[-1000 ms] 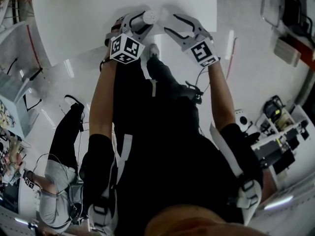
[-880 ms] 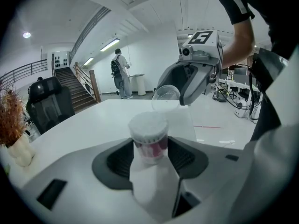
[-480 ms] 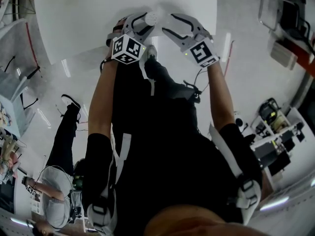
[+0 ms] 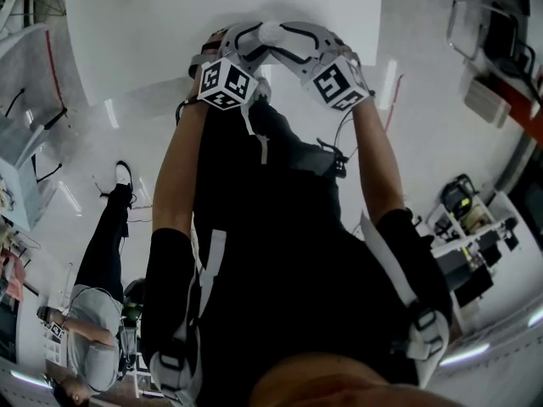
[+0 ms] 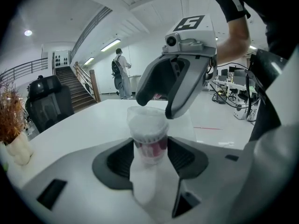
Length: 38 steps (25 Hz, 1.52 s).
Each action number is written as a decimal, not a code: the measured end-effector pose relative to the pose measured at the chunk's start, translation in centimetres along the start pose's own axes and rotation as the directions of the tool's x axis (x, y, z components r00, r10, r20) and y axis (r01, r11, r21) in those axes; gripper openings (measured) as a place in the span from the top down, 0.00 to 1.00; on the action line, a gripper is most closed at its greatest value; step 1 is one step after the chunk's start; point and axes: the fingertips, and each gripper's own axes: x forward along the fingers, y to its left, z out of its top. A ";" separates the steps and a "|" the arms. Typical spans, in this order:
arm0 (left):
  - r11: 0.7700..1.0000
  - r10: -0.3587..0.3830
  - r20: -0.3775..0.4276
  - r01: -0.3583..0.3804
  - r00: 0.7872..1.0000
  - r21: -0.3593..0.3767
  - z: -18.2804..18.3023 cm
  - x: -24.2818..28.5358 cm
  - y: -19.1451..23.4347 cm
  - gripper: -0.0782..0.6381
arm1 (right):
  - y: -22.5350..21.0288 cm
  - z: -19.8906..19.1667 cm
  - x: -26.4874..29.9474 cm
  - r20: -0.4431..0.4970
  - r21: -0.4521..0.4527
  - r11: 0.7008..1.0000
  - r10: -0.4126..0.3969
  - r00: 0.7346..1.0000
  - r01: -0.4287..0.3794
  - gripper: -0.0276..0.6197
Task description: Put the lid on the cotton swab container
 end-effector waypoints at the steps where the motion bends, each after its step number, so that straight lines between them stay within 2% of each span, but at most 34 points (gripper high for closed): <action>1: 1.000 -0.001 0.002 0.001 1.000 0.000 0.0 0.0 0.0 0.57 | 0.1 0.0 0.2 -0.011 -0.010 1.000 0.004 1.000 -0.004 0.66; 11: 1.000 -0.013 -0.008 0.013 1.000 -0.003 0.1 -0.3 0.0 0.57 | 0.8 -0.2 0.7 -0.075 -0.068 0.996 0.044 0.996 -0.049 0.68; 17: 1.000 -0.016 -0.017 0.016 1.000 -0.006 0.1 0.1 -0.2 0.57 | 0.7 -0.8 0.8 -0.094 -0.053 0.997 0.043 0.995 -0.048 0.68; 20: 1.000 -0.016 -0.018 0.015 1.000 -0.012 0.1 0.2 -0.2 0.57 | 0.7 -1.0 0.9 -0.127 -0.049 0.998 0.041 0.991 -0.047 0.68; 26: 1.000 -0.011 -0.021 0.010 1.000 -0.022 -0.1 0.2 0.1 0.57 | 0.8 -1.2 1.5 -0.211 -0.118 0.992 0.009 0.977 -0.035 0.68; 30: 0.999 -0.013 -0.047 0.011 0.999 -0.032 -0.4 0.1 0.1 0.57 | 0.8 -1.4 1.7 -0.246 -0.133 0.990 0.006 0.969 -0.040 0.68; 36: 0.998 0.027 -0.089 -0.032 0.996 -0.062 -1.3 -1.7 -0.3 0.57 | 0.8 -1.8 2.3 -0.278 -0.205 0.978 -0.030 0.960 -0.029 0.68; 38: 0.996 0.044 -0.101 -0.053 0.994 -0.078 -1.6 -2.8 -0.7 0.57 | 0.9 -1.9 2.5 -0.266 -0.190 0.981 -0.022 0.964 -0.030 0.67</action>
